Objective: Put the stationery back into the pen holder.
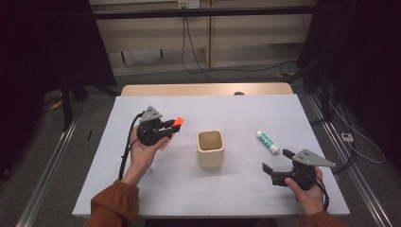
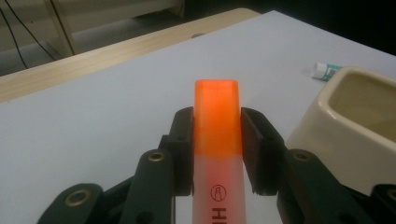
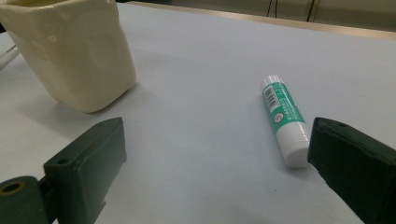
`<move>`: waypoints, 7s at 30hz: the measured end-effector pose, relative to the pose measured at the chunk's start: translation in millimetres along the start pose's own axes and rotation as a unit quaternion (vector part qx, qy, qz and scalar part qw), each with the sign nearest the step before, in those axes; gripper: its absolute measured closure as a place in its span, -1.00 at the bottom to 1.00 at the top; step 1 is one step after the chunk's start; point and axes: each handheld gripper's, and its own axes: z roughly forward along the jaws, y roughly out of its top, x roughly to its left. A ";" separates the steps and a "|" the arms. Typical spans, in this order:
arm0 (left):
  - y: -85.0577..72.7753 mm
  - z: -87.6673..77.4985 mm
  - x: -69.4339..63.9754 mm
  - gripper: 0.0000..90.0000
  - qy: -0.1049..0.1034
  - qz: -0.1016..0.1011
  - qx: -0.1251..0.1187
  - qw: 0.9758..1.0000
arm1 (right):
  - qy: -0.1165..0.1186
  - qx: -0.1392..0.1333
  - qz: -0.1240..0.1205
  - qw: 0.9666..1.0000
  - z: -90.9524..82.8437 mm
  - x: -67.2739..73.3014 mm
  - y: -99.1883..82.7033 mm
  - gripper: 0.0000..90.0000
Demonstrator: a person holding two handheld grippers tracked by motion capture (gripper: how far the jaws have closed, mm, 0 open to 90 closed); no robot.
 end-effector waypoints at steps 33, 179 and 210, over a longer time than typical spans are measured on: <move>33.7 -10.6 -46.5 0.49 -0.052 0.039 -0.077 0.995 | 0.001 -0.003 0.000 1.000 1.2 0.3 0.7 -0.91; -14.1 -26.8 20.7 -0.78 0.029 -0.014 0.023 0.999 | 0.000 0.003 0.002 1.000 1.2 -1.1 -0.5 -0.92; -47.4 -54.4 88.7 0.58 0.082 -0.067 0.112 0.988 | -0.001 0.005 0.000 1.000 1.3 -0.4 -0.4 -0.92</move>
